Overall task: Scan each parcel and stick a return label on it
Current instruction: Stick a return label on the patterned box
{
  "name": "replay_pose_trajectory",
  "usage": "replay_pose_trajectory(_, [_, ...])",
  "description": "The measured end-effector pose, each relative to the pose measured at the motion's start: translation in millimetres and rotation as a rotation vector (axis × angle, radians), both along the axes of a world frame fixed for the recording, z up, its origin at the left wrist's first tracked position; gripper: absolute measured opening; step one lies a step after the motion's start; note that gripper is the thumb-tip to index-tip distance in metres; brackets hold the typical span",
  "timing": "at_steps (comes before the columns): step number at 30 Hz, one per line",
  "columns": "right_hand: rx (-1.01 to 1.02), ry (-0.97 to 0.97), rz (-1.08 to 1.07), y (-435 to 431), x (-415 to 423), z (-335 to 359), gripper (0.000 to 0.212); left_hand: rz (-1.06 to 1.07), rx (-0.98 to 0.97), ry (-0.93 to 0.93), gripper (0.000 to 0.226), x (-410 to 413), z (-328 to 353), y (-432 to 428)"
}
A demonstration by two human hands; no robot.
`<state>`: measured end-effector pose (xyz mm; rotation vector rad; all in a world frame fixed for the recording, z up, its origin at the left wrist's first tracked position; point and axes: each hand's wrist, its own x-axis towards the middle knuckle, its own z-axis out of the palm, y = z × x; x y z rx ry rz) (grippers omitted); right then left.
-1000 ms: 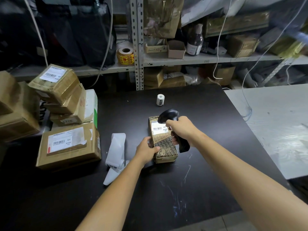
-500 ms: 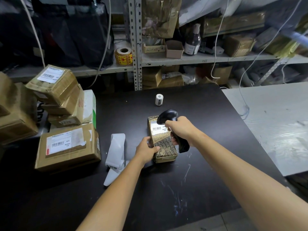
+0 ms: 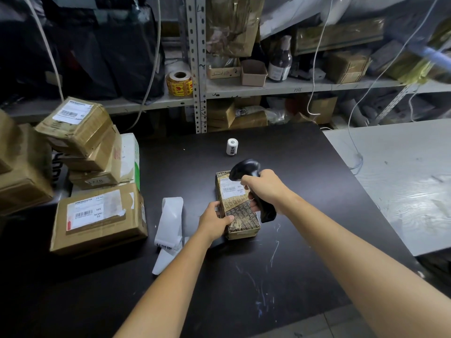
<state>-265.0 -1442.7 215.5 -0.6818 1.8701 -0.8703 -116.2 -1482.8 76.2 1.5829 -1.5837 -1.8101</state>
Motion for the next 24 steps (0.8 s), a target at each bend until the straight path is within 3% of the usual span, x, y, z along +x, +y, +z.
replay_pose_trajectory(5, [-0.004,0.017,0.0,11,-18,-15,0.033,0.008,0.028,-0.006,0.063,0,1,-1])
replay_pose_trajectory(12, [0.014,0.262,-0.049,57,-82,-82,0.017,0.027,0.034,-0.04,0.063,-2,5,2])
replay_pose_trajectory(17, [0.136,0.216,-0.081,85,-129,-120,0.023,0.057,0.009,-0.084,0.065,-9,11,8])
replay_pose_trajectory(24, [0.131,0.094,-0.103,100,-159,-140,0.024,0.101,0.017,-0.104,0.061,-15,17,15])
